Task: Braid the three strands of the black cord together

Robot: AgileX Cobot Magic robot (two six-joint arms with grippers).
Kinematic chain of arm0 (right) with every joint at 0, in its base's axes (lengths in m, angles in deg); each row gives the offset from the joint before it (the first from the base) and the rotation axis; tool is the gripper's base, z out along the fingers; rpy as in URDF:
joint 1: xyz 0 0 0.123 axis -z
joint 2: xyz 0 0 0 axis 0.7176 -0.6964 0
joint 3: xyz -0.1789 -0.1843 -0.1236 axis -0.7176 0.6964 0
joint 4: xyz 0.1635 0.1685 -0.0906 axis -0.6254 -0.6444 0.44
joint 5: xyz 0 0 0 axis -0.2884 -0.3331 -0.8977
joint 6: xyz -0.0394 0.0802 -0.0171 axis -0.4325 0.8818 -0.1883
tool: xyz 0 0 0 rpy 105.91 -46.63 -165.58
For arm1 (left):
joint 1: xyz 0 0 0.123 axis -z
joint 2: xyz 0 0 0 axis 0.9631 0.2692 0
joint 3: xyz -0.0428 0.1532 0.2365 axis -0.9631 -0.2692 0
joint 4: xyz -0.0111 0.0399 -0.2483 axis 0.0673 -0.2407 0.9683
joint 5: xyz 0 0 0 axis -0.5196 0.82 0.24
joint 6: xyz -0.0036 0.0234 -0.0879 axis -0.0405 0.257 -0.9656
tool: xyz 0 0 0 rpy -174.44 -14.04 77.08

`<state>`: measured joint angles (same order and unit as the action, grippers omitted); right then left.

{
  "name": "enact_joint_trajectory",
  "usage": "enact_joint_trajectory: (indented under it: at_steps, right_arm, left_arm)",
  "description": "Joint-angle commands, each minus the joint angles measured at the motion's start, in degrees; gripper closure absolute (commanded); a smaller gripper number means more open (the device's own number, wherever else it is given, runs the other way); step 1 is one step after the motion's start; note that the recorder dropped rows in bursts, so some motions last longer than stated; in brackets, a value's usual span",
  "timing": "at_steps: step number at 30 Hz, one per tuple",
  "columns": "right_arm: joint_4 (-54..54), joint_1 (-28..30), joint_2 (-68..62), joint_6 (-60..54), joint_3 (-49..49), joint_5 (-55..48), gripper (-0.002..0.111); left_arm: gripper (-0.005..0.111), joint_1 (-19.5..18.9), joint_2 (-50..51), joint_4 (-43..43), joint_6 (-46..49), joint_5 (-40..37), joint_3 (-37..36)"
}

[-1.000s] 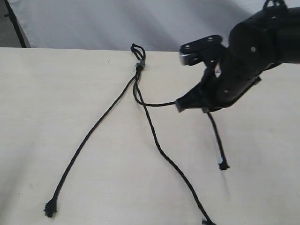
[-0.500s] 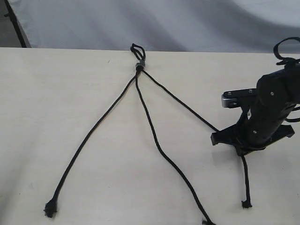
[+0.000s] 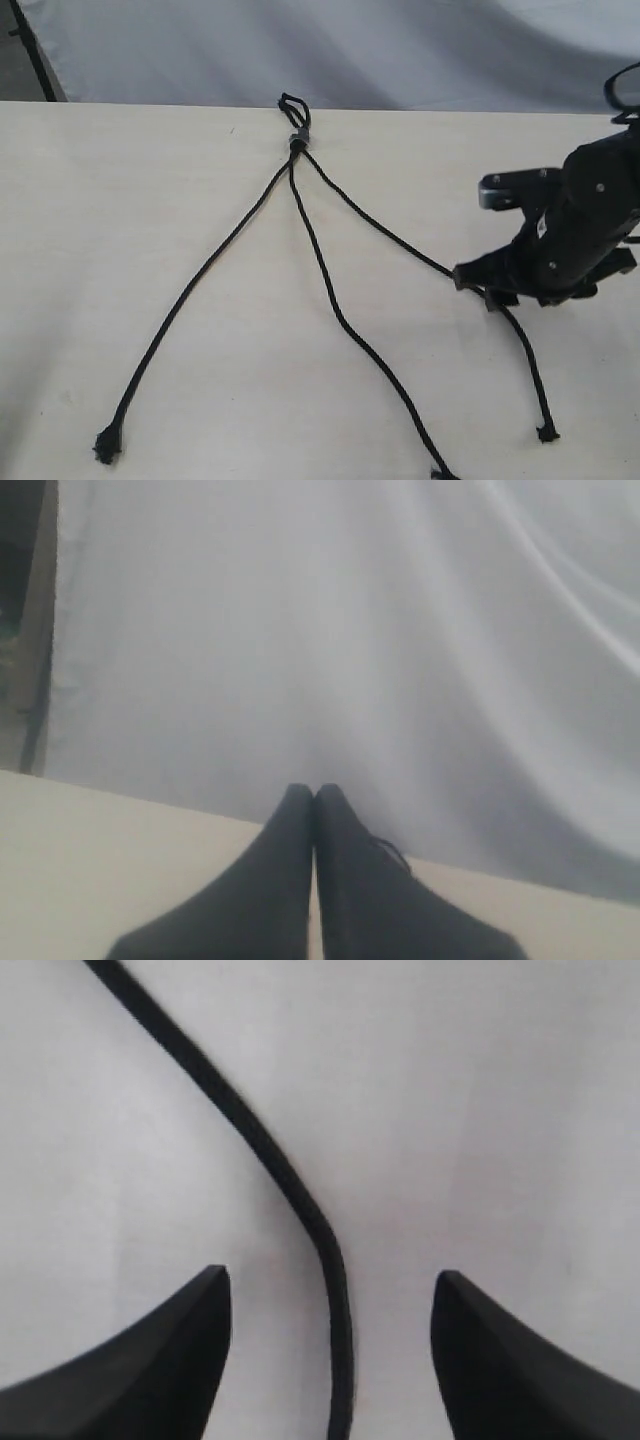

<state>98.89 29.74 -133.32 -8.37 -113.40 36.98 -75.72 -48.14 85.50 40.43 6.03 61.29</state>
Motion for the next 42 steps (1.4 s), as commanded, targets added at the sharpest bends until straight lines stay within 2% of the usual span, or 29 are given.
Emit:
enact_joint_trajectory:
  at_steps: [1,4,6,9,11,15,20,22,25,28,33,36,39,42]
  right_arm:
    - [0.5,0.0,10.2,-0.4,0.1,6.4,0.054]
    - [0.8,0.0,17.1,-1.2,0.1,12.0,0.054]
    - [0.8,0.0,21.5,-2.4,0.1,16.1,0.060]
    - [0.8,0.0,26.7,-3.4,0.1,21.8,0.087]
    - [0.8,0.0,29.8,-3.5,0.1,24.5,0.107]
    - [0.6,0.0,33.6,-3.3,0.3,25.8,0.108]
    - [0.5,0.0,34.0,-3.3,1.3,26.6,0.108]
    - [0.5,0.0,33.5,-3.3,1.3,27.2,0.108]
    - [0.5,0.0,32.8,-3.5,1.3,27.3,0.108]
    - [0.5,0.0,32.6,-3.5,1.3,27.3,0.108]
    - [0.5,0.0,32.2,-3.5,1.3,27.3,0.108]
    - [0.5,0.0,32.1,-3.5,1.3,26.7,0.108]
    - [0.5,0.0,32.1,-3.5,1.3,26.6,0.108]
    - [0.5,0.0,32.1,-3.6,1.3,26.5,0.108]
  left_arm:
    - [0.106,-0.1,-0.2,1.2,-4.6,3.9,-0.1]
    - [0.106,-0.1,-0.2,0.7,-5.7,5.6,0.2]
    - [0.106,-0.1,-0.2,0.7,-5.7,8.0,1.1]
    - [0.106,-0.1,-0.2,0.7,-5.7,8.4,3.8]
    - [0.107,-0.1,-0.2,0.5,-5.7,5.7,6.1]
    - [0.107,-0.1,4.8,0.5,-5.7,-4.2,11.4]
    - [0.107,-0.1,22.1,1.0,-5.1,-15.0,18.1]
    - [0.107,1.2,29.7,3.2,-1.5,-18.3,20.6]
    - [0.107,5.4,39.2,10.4,7.0,-20.1,23.3]
    - [0.107,13.8,48.0,15.4,13.1,-20.3,26.7]
    - [0.107,28.8,63.9,15.5,13.4,-16.2,32.7]
    - [0.107,35.2,73.5,13.5,13.4,-14.4,37.1]
    - [0.107,38.9,81.2,13.5,13.4,-14.1,42.3]
    - [0.106,40.3,87.4,13.5,13.4,-14.9,47.7]
